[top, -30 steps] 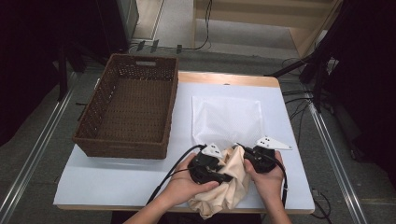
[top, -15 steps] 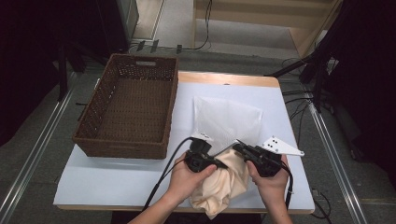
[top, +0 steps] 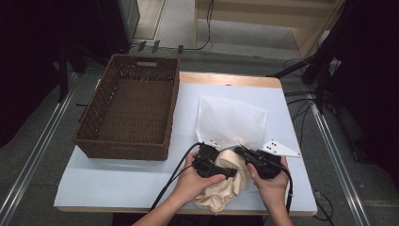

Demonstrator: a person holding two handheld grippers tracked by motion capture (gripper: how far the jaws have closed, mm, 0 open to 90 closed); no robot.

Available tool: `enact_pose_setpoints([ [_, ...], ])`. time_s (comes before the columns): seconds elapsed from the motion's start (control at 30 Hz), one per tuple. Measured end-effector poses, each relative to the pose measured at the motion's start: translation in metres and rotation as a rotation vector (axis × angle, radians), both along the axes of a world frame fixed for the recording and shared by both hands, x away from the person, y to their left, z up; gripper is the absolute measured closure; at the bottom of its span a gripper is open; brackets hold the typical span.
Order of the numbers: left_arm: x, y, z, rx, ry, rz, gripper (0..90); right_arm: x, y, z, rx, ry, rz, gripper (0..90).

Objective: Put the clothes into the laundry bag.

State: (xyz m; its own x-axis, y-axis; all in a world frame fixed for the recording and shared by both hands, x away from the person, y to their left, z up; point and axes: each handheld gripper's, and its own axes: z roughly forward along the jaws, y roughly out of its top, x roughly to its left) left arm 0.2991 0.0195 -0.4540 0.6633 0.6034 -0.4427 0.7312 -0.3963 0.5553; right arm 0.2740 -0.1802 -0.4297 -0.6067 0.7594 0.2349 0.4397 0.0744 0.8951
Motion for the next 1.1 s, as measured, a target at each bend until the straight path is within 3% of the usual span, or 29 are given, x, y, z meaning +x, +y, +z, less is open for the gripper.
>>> enact_pose_setpoints([
  [0.07, 0.001, -0.002, 0.001, 0.025, 0.005, 0.016, 44.2, -0.002, 0.006, 0.0, -0.013, -0.002, 0.019, 89.7],
  [0.1, 0.002, -0.001, 0.002, 0.017, 0.016, 0.017, 59.3, -0.003, 0.008, 0.001, -0.021, -0.005, 0.026, 89.7],
  [0.17, 0.003, 0.001, 0.007, -0.029, 0.037, 0.032, 71.1, -0.005, 0.009, 0.003, -0.016, -0.013, 0.036, 89.7],
  [0.27, 0.001, 0.007, 0.02, -0.102, -0.025, 0.101, 75.6, -0.009, 0.009, 0.01, -0.01, -0.036, 0.041, 89.7],
  [0.37, 0.001, 0.022, 0.029, -0.211, -0.111, 0.274, 75.2, -0.013, 0.009, 0.016, -0.019, -0.063, 0.025, 89.7],
  [0.4, 0.003, 0.025, 0.027, -0.222, -0.131, 0.321, 72.5, -0.012, 0.008, 0.013, -0.04, -0.059, 0.018, 89.7],
  [0.43, 0.006, 0.025, 0.023, -0.21, -0.137, 0.334, 72.5, -0.012, 0.008, 0.013, -0.04, -0.059, 0.018, 89.7],
  [0.47, 0.014, 0.021, 0.013, -0.161, -0.097, 0.318, 69.3, -0.011, 0.009, 0.011, -0.051, -0.053, 0.014, 89.7],
  [0.5, 0.022, 0.016, 0.001, -0.118, -0.018, 0.26, 62.1, -0.01, 0.009, 0.005, -0.074, -0.046, 0.008, 89.7],
  [0.53, 0.026, 0.012, -0.007, -0.09, 0.036, 0.209, 52.5, -0.008, 0.009, 0.001, -0.081, -0.026, -0.001, 89.7],
  [0.57, 0.024, 0.013, -0.01, -0.105, 0.007, 0.176, 50.3, -0.007, 0.008, -0.002, -0.079, -0.015, -0.003, 89.7],
  [0.63, 0.014, 0.017, 0.0, -0.079, -0.067, 0.165, 41.0, -0.005, 0.006, -0.008, -0.081, 0.002, -0.01, 89.7],
  [0.7, 0.004, 0.023, 0.012, -0.125, -0.117, 0.129, 33.2, -0.004, 0.002, -0.008, -0.073, 0.005, -0.015, 89.7],
  [0.77, -0.006, 0.029, 0.022, -0.122, -0.164, 0.09, 27.4, -0.003, -0.002, -0.006, -0.057, -0.001, -0.025, 89.6],
  [0.83, -0.011, 0.033, 0.026, -0.109, -0.147, 0.047, 26.1, -0.002, -0.004, -0.005, -0.05, -0.004, -0.031, 89.6],
  [0.87, -0.012, 0.033, 0.025, -0.071, -0.133, 0.029, 25.0, -0.002, -0.004, -0.004, -0.049, -0.006, -0.032, 89.6],
  [0.97, -0.013, 0.023, 0.01, 0.062, -0.095, -0.008, 35.3, -0.002, -0.001, -0.004, -0.039, 0.0, -0.031, 89.6],
  [1.03, -0.016, 0.016, 0.005, 0.145, -0.137, 0.019, 54.6, -0.002, 0.002, -0.004, -0.043, -0.002, -0.023, 89.6],
  [1.1, -0.012, 0.017, 0.009, 0.123, -0.122, 0.043, 70.3, -0.004, 0.008, -0.004, -0.051, -0.003, -0.01, 89.6],
])
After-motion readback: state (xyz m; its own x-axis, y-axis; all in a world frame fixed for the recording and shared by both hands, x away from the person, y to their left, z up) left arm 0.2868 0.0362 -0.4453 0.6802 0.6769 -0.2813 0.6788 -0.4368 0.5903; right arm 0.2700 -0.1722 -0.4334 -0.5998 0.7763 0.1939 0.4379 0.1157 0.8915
